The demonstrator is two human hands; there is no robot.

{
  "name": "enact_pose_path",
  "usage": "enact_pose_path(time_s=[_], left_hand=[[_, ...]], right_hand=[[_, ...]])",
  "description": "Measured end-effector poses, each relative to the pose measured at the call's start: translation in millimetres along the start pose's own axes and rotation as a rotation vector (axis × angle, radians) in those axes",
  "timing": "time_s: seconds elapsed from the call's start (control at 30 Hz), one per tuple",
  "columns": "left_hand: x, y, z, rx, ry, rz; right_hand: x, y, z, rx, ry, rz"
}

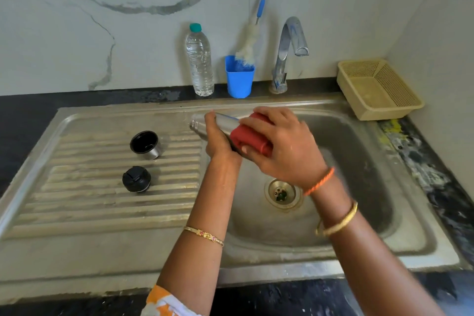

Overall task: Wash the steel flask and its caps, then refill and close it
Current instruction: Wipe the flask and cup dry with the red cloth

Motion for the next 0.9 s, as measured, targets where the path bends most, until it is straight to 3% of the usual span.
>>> enact_pose_path(time_s=[0.07,0.17,0.27,0.33,0.43,0.5,0.6,0.77,0.9], left_hand=[[-7.2,-4.8,-5.7,-0.093,-0.004,0.040],[-9.9,-9.6,-14.5,-0.204,-0.038,0.062],[-3.8,-23.2,-18.2,-0.250,-0.030,0.113],[-4.9,-32.3,-18.0,-0.263,-0.056,0.208],[-21.1,-39.7,-12.8,-0.244,-0.106,0.439],[-32.7,-43.6,-7.3,-0.205,-0.103,0.588],[-43.1,-48.2,-2.5,-0.143,-0.109,0.758],[-31.5,-55.5,-0.7,-0.053,-0.076,0.751],[-31.3,-59.0,6.5,-0.013,-0.007,0.809]], right_hand=[[0.8,-28.1,0.2,-0.239,0.086,-0.032],[-15.8,-58.1,11.9,-0.495,0.549,0.103],[-52.9,-53.2,43.0,-0.529,1.224,0.565],[-70.0,-47.5,60.9,-0.461,1.520,0.934],[-66.7,-49.9,78.3,-0.291,1.606,1.169],[-56.2,-56.6,86.7,-0.332,1.685,1.185],[-38.6,-64.4,95.9,-0.256,1.771,1.199],[-47.7,-57.6,91.5,-0.130,1.822,1.158],[-49.4,-60.8,92.1,-0.122,1.821,1.159]])
Point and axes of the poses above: each hand's wrist, its own y-axis towards the middle knuckle, its own z-axis out of the palm, x = y × z, the point moved 6 cm from there along y, towards the middle knuckle, and after that the axes turned 1 degree about -x, right-handed, at the moved point
